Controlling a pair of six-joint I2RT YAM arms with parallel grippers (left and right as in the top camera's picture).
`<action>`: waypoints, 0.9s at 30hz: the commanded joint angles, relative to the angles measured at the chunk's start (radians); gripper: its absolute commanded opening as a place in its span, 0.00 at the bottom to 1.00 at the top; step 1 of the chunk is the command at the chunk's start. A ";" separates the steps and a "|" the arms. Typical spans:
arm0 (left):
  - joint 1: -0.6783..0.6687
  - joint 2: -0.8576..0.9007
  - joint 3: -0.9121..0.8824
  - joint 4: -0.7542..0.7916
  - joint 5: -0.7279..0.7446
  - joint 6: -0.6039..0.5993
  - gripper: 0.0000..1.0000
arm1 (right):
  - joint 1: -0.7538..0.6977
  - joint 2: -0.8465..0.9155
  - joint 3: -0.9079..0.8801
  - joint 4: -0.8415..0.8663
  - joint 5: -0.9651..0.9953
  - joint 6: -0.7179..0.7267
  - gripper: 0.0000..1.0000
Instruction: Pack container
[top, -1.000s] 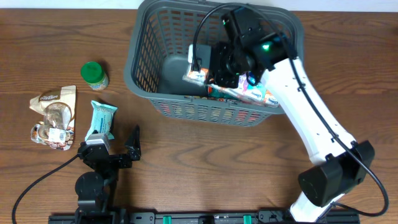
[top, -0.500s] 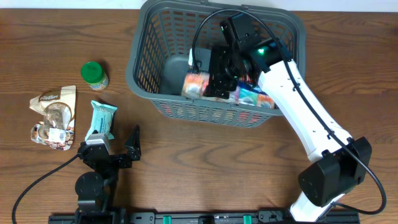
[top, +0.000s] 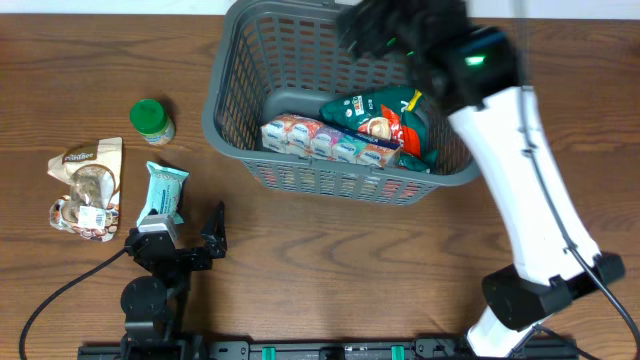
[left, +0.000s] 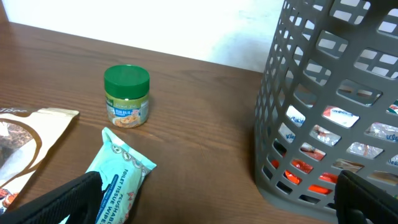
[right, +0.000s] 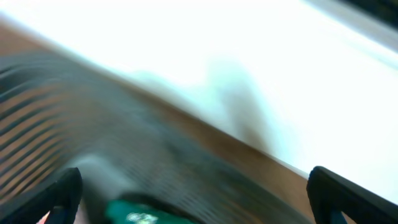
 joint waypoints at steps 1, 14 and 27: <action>0.002 -0.006 -0.025 -0.006 0.000 0.005 0.99 | -0.082 -0.008 0.113 -0.114 0.453 0.373 0.99; 0.002 -0.006 -0.025 -0.006 0.000 0.005 0.99 | -0.556 -0.008 0.177 -0.420 0.290 0.568 0.99; 0.002 -0.006 -0.025 -0.006 0.000 0.005 0.99 | -0.728 -0.008 0.177 -0.443 0.082 0.566 0.99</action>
